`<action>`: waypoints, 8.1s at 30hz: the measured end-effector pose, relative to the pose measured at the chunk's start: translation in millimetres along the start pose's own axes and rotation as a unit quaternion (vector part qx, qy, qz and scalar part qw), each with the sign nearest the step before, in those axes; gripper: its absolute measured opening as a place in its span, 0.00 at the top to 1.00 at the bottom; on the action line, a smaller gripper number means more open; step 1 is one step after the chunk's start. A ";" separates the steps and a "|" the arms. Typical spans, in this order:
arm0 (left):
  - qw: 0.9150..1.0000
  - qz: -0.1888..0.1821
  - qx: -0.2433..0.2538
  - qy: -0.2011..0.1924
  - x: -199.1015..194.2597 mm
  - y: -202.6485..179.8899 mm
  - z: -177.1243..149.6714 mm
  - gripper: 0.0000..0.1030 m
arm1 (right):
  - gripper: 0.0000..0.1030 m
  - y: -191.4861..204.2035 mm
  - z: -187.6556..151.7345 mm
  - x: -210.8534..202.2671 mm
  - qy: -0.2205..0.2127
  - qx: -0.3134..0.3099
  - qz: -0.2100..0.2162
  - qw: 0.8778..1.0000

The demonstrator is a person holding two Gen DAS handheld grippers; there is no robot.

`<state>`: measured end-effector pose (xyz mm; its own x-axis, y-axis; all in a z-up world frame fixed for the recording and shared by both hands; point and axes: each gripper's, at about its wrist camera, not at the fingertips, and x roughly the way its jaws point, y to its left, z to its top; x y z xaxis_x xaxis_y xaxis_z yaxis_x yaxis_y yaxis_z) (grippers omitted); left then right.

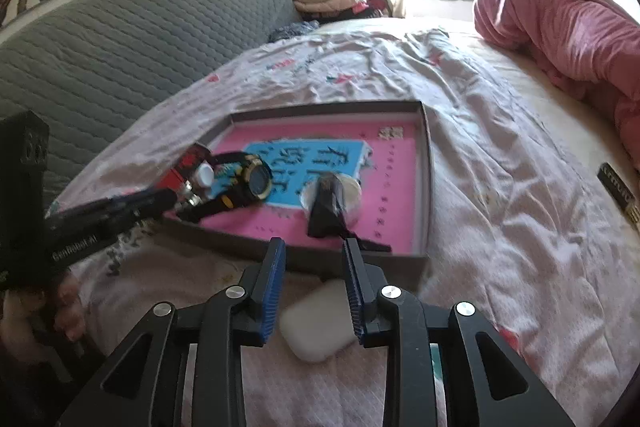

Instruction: Organize rigid objects

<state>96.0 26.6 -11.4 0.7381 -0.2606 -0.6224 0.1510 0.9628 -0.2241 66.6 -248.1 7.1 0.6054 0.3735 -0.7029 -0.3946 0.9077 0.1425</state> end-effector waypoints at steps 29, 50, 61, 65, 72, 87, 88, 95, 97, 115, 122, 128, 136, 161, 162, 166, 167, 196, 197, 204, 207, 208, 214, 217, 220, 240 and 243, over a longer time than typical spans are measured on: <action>1.000 0.000 -0.001 -0.003 -2.0 3.7 1.0 0.79 | 0.27 20.5 -37.2 44.2 0.070 -0.024 -0.051 0.996; 1.000 0.010 -0.025 0.001 12.1 17.6 5.2 0.79 | 0.40 37.2 -20.7 13.7 0.021 -0.047 0.000 0.999; 1.000 0.009 -0.027 0.006 14.0 19.8 4.6 0.79 | 0.40 54.6 -0.2 4.7 -0.024 -0.057 0.014 0.998; 1.000 0.010 -0.026 0.009 16.6 21.3 4.3 0.79 | 0.40 60.2 7.4 11.9 -0.029 -0.065 0.017 0.997; 1.000 0.012 -0.020 0.012 25.2 19.8 6.3 0.79 | 0.40 59.0 19.2 22.6 -0.034 -0.060 0.016 0.997; 1.000 0.020 -0.017 0.014 37.8 19.7 10.2 0.79 | 0.40 58.0 38.7 52.0 -0.026 -0.059 0.014 0.998; 1.000 0.020 -0.018 0.015 38.6 20.3 10.4 0.79 | 0.40 59.4 39.9 54.2 -0.025 -0.062 0.014 0.998; 0.999 0.019 -0.020 0.015 41.1 23.3 12.4 0.79 | 0.40 57.8 44.3 71.4 -0.008 -0.069 0.011 0.998; 0.999 0.021 -0.021 0.018 43.2 23.7 12.3 0.79 | 0.40 56.7 44.2 75.2 -0.003 -0.070 0.010 0.997; 0.998 0.041 0.008 0.041 53.0 14.5 8.6 0.79 | 0.40 64.0 42.5 98.0 0.044 -0.107 -0.007 0.993; 0.998 0.039 0.010 0.047 53.8 13.1 8.6 0.78 | 0.39 63.2 42.5 97.9 0.042 -0.104 -0.003 0.994; 0.998 0.036 0.005 0.043 51.8 13.6 8.4 0.78 | 0.39 62.2 41.7 93.6 0.036 -0.100 0.000 0.994; 0.999 0.039 0.004 0.030 41.6 11.8 7.3 0.78 | 0.33 68.7 38.4 79.1 0.017 -0.115 -0.003 0.993; 0.998 0.060 0.024 0.011 -28.6 -24.1 -6.6 0.50 | 0.27 58.5 11.2 0.8 -0.029 -0.039 -0.057 0.997; 0.998 0.060 0.023 0.011 -31.4 -25.1 -7.6 0.49 | 0.26 58.2 10.1 -2.6 -0.031 -0.037 -0.060 0.997; 0.998 0.061 0.024 0.010 -42.1 -28.3 -11.2 0.49 | 0.26 56.1 8.0 -14.9 -0.040 -0.026 -0.062 0.997; 0.998 0.061 0.025 0.010 -43.5 -29.5 -11.4 0.49 | 0.26 55.7 7.4 -18.1 -0.043 -0.022 -0.064 0.997; 0.996 0.088 0.018 0.009 -93.2 -46.1 -32.7 0.48 | 0.26 78.4 -20.9 -69.0 -0.055 -0.037 -0.080 0.995; 0.996 0.089 0.016 0.011 -93.8 -45.9 -33.7 0.48 | 0.26 79.0 -21.2 -70.3 -0.056 -0.034 -0.080 0.995; 0.995 0.103 0.011 0.005 -104.2 -48.8 -38.0 0.48 | 0.26 83.5 -21.3 -79.8 -0.066 -0.030 -0.084 0.994; 0.994 0.109 0.011 -0.003 -110.3 -51.4 -36.8 0.48 | 0.26 87.1 -21.1 -87.1 -0.074 -0.033 -0.088 0.993; 0.994 0.110 0.010 -0.007 -113.0 -52.1 -36.4 0.48 | 0.26 88.0 -21.0 -89.2 -0.077 -0.034 -0.089 0.992; 0.993 0.116 0.006 -0.013 -123.9 -54.1 -37.3 0.48 | 0.26 89.3 -21.1 -98.0 -0.082 -0.014 -0.091 0.992; 0.993 0.118 0.004 -0.012 -125.9 -53.8 -39.4 0.48 | 0.26 89.3 -25.5 -96.0 -0.073 -0.005 -0.091 0.993; 0.993 0.118 -0.002 -0.010 -124.9 -50.3 -40.7 0.48 | 0.26 86.4 -29.5 -89.5 -0.059 0.003 -0.091 0.994; 0.991 0.131 -0.015 0.029 -83.8 -29.3 -51.0 0.48 | 0.26 73.5 -46.8 -31.9 0.004 0.013 -0.097 0.995; 0.991 0.131 -0.016 0.035 -77.4 -26.5 -51.8 0.48 | 0.26 74.4 -47.8 -25.2 0.009 0.009 -0.096 0.995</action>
<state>0.7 17.6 3.8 0.7012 -0.0066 -0.7129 -0.0624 0.9956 -0.0706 -11.0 -199.1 2.2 0.6562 0.1894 -0.7305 -0.2608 0.9653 0.0161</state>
